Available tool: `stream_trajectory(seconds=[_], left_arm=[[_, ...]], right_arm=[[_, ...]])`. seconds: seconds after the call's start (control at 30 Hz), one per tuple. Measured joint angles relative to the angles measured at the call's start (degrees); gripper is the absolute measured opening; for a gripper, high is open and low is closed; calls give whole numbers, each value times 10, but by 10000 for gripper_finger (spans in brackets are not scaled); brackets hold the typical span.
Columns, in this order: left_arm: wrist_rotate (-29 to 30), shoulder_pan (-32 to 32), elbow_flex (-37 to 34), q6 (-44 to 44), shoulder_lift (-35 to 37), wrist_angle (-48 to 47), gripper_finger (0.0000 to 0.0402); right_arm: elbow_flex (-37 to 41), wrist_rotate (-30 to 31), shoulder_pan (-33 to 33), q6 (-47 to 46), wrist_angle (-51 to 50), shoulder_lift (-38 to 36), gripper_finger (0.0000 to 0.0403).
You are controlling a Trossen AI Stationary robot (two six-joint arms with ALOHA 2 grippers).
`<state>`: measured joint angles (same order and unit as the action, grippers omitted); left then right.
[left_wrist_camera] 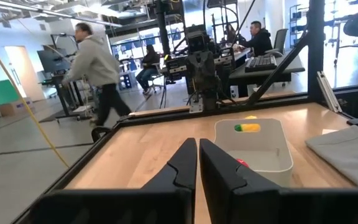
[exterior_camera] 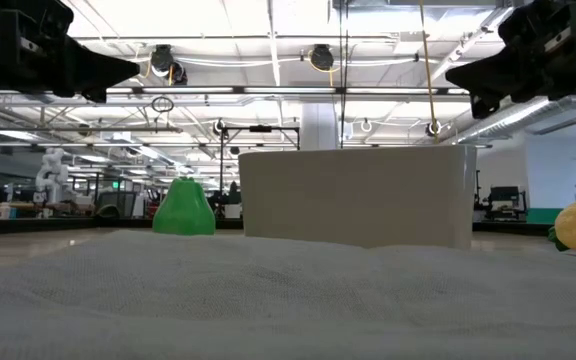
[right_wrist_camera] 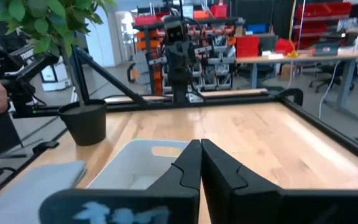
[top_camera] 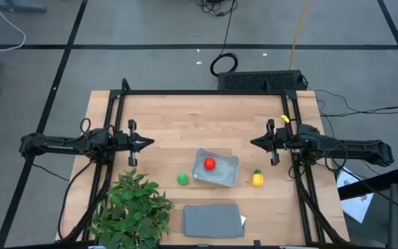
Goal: Pick and placing Produce into tupperware
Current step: Put the yellow pineapple into the gray bin
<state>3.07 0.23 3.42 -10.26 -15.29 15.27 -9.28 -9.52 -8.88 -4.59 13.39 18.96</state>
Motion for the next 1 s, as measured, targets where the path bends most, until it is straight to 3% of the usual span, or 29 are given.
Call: stream_trajectory(seconds=[0.3, 0.43, 0.63, 0.83, 1.0], left_arm=[[0, 0, 0, 0, 0, 0, 2], [4, 0, 0, 0, 0, 0, 11], [5, 0, 0, 0, 0, 0, 23], [5, 0, 0, 0, 0, 0, 7], [5, 0, 0, -11, 0, 0, 6]], right_arm=[[-32, -41, 0, -33, -28, 24, 0], [-59, -43, 0, -42, -61, 40, 0], [-136, -42, 0, -42, -161, 75, 0], [-221, -42, 4, -24, -316, 124, 0], [-255, -42, 18, -18, -340, 154, 0]])
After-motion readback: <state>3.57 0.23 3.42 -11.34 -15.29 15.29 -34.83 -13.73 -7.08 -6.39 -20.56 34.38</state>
